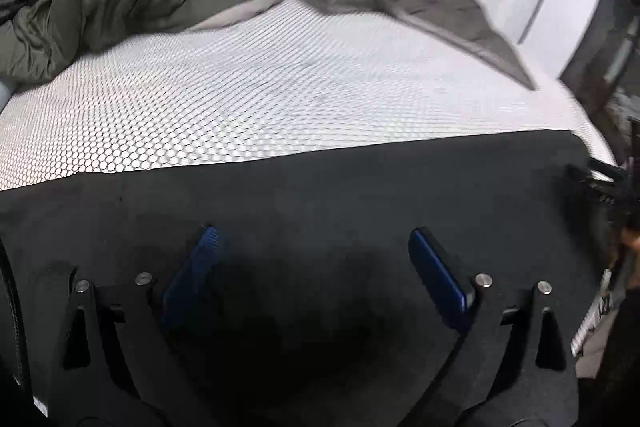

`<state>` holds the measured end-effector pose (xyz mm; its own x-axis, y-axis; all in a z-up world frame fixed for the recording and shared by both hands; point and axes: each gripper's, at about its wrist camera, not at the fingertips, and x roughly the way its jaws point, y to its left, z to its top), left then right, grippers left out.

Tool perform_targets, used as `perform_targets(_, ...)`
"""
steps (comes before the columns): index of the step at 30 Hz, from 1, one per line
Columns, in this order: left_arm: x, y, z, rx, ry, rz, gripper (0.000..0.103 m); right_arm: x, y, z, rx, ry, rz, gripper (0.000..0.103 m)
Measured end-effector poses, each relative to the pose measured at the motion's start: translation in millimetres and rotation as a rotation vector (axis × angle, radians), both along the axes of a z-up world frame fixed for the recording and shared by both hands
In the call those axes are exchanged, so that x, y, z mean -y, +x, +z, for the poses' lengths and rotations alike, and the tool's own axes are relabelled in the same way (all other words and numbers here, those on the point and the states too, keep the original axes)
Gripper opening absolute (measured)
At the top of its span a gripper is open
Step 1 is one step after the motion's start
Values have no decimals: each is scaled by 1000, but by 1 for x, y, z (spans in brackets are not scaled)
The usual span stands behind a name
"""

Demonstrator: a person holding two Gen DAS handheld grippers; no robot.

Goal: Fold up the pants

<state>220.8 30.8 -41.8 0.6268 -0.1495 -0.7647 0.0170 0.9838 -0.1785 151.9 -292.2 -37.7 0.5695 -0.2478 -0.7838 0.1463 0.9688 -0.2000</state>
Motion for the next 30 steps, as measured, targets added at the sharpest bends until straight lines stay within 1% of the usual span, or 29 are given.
perform_targets(2,8,-14,1,4,-19,-27,97,-31,-20,3,-4,57,117,99)
perform_targets(3,14,-23,-1,-2,-32,-45,97,-46,-36,2,-11,70,157,99)
perform_targets(5,27,-36,-6,-23,-39,-87,97,-72,-48,-5,-37,89,228,99)
perform_targets(8,51,-57,-17,-5,28,-157,97,-110,-71,-15,-67,67,328,99)
perform_targets(10,58,-69,-30,-41,84,-177,97,-131,-100,-25,-86,11,389,99)
perform_targets(11,57,-76,-33,-40,94,-176,97,-132,-99,-30,-91,-6,392,99)
perform_targets(12,51,-84,-33,-26,97,-168,97,-130,-109,-32,-92,2,388,99)
perform_targets(13,45,-89,-33,-20,90,-154,97,-118,-116,-30,-86,42,367,100)
perform_targets(14,35,-94,-32,-17,79,-132,97,-107,-115,-29,-87,39,330,100)
perform_targets(15,27,-98,-31,-14,71,-110,97,-93,-117,-28,-83,3,285,100)
perform_targets(16,17,-99,-31,-15,66,-93,97,-71,-122,-27,-75,-57,207,100)
perform_targets(17,11,-101,-31,-16,63,-72,97,-54,-124,-27,-74,-81,147,100)
perform_targets(18,5,-103,-31,-17,64,-52,97,-35,-127,-26,-72,-78,88,100)
perform_targets(19,2,-103,-31,-18,70,-37,97,-11,-131,-24,-63,-40,16,100)
perform_targets(21,4,-102,-30,-20,95,-15,97,13,-137,-23,-55,22,-59,100)
perform_targets(22,3,-100,-29,-17,112,-5,97,19,-140,-22,-50,31,-87,100)
perform_targets(25,7,-92,-25,7,141,14,97,12,-147,-14,-28,34,-76,100)
perform_targets(26,13,-94,-20,26,148,23,97,8,-147,-10,-18,37,-58,100)
perform_targets(28,22,-100,-10,60,151,23,97,-8,-167,0,18,62,-8,100)
perform_targets(30,30,-106,2,108,147,14,98,-18,-168,6,60,88,35,100)
